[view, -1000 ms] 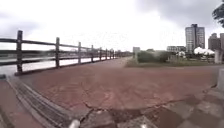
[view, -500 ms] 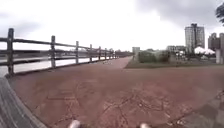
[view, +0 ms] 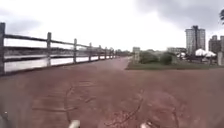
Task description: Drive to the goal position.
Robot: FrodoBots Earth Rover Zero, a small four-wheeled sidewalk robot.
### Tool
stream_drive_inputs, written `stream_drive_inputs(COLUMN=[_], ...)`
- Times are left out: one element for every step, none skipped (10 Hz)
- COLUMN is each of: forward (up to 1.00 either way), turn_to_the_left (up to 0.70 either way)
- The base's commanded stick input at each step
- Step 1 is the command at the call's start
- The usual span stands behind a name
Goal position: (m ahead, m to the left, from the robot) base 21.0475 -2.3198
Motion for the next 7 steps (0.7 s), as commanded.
stream_drive_inputs(forward=[0.70,0.70,0.70,0.70,0.70,0.70,0.70], turn_to_the_left=[0.01,0.02,0.12,0.33,0.25,0.12,0.00])
